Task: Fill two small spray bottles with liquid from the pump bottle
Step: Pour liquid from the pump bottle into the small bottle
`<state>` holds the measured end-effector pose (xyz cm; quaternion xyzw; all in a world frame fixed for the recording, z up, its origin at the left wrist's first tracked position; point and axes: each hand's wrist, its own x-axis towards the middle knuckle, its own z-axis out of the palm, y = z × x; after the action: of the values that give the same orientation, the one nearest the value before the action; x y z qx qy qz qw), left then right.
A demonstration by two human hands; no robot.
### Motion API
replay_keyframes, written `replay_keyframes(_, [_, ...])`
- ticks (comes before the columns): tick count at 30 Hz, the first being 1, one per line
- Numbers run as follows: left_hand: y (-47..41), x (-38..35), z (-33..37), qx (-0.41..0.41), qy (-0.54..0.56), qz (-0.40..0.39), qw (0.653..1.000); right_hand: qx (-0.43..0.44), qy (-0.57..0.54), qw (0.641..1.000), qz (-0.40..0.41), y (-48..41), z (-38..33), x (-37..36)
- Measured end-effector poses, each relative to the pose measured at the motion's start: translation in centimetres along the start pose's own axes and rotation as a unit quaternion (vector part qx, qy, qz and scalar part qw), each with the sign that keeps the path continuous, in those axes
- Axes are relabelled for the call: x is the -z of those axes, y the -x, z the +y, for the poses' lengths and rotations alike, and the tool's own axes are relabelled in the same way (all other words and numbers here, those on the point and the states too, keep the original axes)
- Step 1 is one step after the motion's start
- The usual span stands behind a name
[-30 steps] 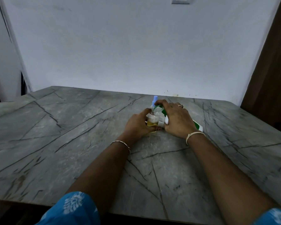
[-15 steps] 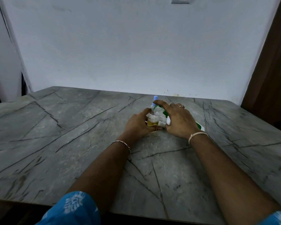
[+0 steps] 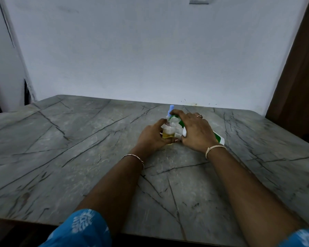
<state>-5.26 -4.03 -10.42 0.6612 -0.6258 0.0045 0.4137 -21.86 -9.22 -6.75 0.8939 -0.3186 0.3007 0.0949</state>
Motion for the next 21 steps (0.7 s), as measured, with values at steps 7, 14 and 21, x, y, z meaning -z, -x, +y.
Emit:
replay_keyframes(7, [-0.16,0.02,-0.07,0.008,0.013,-0.003,1.000,0.001,0.000,1.000,-0.001,0.12,0.24,-0.09])
replay_keyframes(14, [-0.33,-0.05,-0.29,0.020,0.016,-0.011,1.000,-0.008,-0.008,1.000,0.008,-0.18,-0.17,-0.15])
replay_keyframes(21, [-0.30,-0.10,-0.39,0.016,0.021,-0.007,1.000,0.000,-0.005,1.000,0.003,-0.07,-0.11,-0.10])
